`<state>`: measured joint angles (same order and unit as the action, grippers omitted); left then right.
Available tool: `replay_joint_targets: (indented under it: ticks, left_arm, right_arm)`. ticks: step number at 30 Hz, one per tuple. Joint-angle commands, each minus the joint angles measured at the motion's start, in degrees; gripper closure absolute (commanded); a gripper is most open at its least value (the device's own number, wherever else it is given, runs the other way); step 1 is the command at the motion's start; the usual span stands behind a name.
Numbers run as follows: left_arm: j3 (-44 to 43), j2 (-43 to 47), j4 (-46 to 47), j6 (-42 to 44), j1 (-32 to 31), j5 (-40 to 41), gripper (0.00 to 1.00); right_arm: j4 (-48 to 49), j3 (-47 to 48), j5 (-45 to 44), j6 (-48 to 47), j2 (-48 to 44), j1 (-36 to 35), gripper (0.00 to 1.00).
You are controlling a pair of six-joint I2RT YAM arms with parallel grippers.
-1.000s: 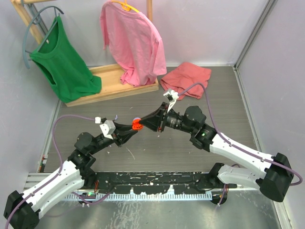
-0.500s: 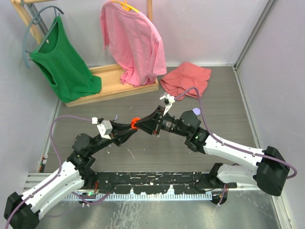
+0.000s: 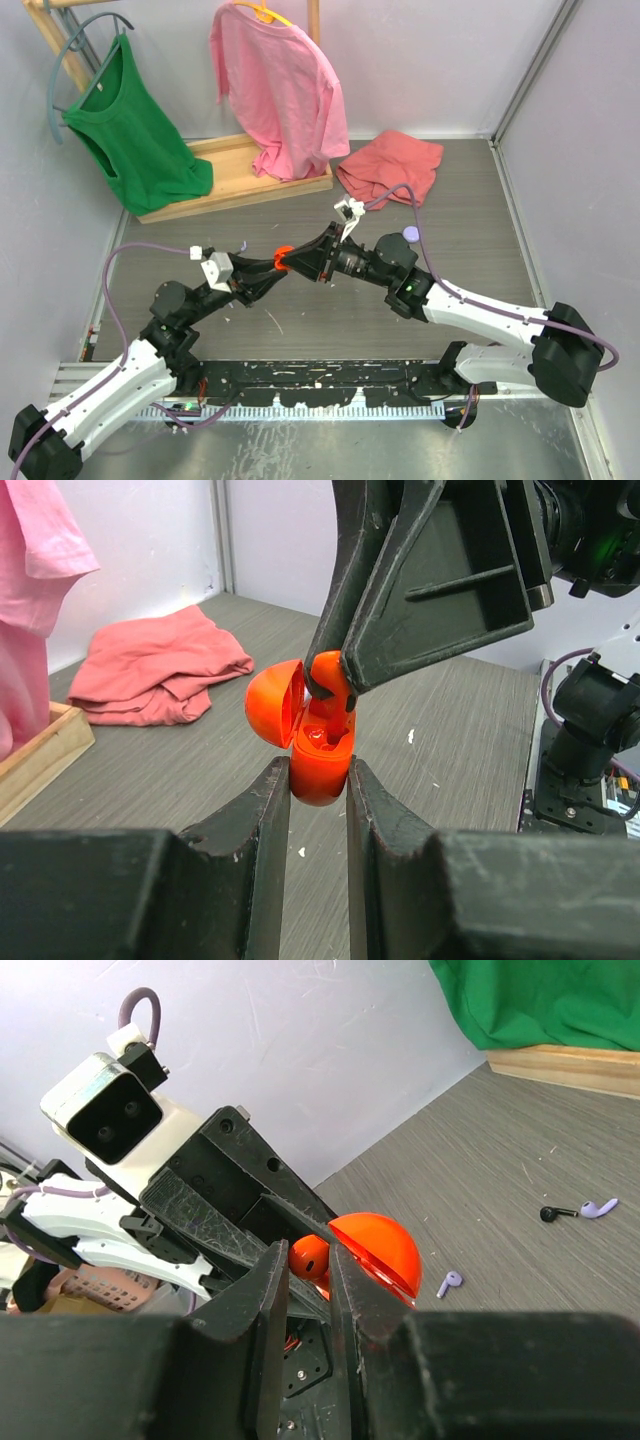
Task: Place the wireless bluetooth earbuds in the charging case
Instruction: Place the earbud in the charging case.
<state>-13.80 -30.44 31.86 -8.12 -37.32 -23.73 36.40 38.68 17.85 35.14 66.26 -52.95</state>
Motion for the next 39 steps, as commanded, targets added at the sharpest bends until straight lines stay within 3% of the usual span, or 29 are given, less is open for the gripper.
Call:
replay_joint_targets:
  ticks: [1,24,39]
  left_arm:
    - [-2.19,0.48,5.26,0.05,0.30,0.68,0.97]
    - [-1.40,0.58,6.00,-0.05,0.32,2.71,0.98]
    - [-0.92,-1.56,7.96,-0.10,0.32,3.35,0.98]
  right_arm:
    - [4.38,0.30,-0.34,1.80,0.50,-0.49,0.87]
    - [-0.07,-1.39,-6.39,2.02,-2.35,-0.93,0.86]
    - [-9.29,-0.83,-13.95,3.14,-4.41,-1.10,0.85]
